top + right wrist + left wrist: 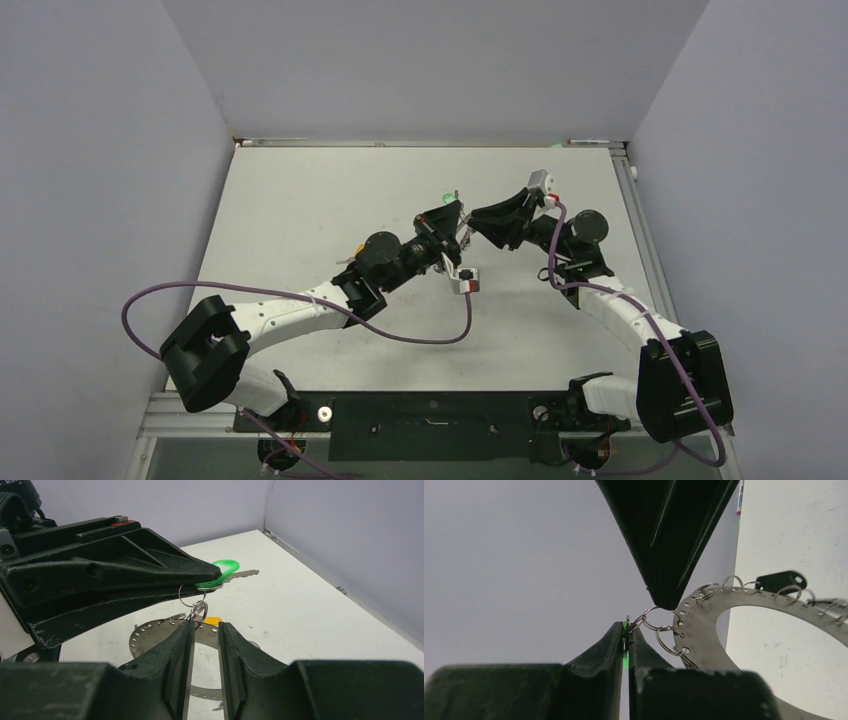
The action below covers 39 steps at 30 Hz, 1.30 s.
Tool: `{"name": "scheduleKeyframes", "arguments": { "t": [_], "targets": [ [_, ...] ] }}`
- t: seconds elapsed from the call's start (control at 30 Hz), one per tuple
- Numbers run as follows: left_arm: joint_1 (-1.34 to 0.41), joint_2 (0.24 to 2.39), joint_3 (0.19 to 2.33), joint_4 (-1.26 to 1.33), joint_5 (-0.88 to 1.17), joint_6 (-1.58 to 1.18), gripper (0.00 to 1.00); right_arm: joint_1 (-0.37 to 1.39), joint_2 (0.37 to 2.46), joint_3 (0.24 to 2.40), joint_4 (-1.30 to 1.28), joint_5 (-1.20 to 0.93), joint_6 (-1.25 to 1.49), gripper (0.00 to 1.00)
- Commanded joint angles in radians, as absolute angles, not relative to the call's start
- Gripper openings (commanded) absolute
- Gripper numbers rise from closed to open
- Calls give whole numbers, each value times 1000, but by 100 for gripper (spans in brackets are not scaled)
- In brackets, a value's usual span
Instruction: Remove the keys from the keyring
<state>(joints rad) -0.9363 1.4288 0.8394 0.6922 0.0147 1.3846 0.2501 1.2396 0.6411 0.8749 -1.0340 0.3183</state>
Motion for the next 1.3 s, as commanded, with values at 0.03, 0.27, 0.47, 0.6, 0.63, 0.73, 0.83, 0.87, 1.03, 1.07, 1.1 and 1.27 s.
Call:
{"name": "scheduleKeyframes", "arguments": {
  "t": [0.03,0.27,0.47,0.6,0.63,0.73,0.83,0.87,1.03,1.07,1.1,1.27],
  "targets": [
    [-941,1406,852,769,46,1419,0,270,1207,719,778,-1021,251,25],
    [-942,1402,844,757,55,1442,0,300,1189,768,597,-1017,164,27],
    [-942,1401,844,742,37,1439,0,301,1177,777,574,-1035,169,31],
    [-942,1405,847,735,21,1436,0,298,1174,784,530,-1041,140,37],
    [-943,1406,848,734,16,1436,0,296,1174,788,525,-1041,139,38],
    [-942,1407,854,723,8,1436,0,296,1177,794,511,-1046,132,38],
    [-942,1410,857,717,-3,1435,0,296,1174,795,511,-1050,130,38],
    [-942,1411,858,714,-16,1433,0,296,1173,795,510,-1049,126,38],
    [-942,1414,863,695,-34,1435,0,296,1171,799,504,-1052,112,38],
    [-942,1416,867,694,-40,1433,0,295,1169,799,503,-1052,109,38],
    [-942,1418,869,692,-46,1431,0,296,1169,799,502,-1053,109,38],
    [-942,1425,882,682,-67,1426,0,296,1171,804,486,-1054,101,39]
  ]
}}
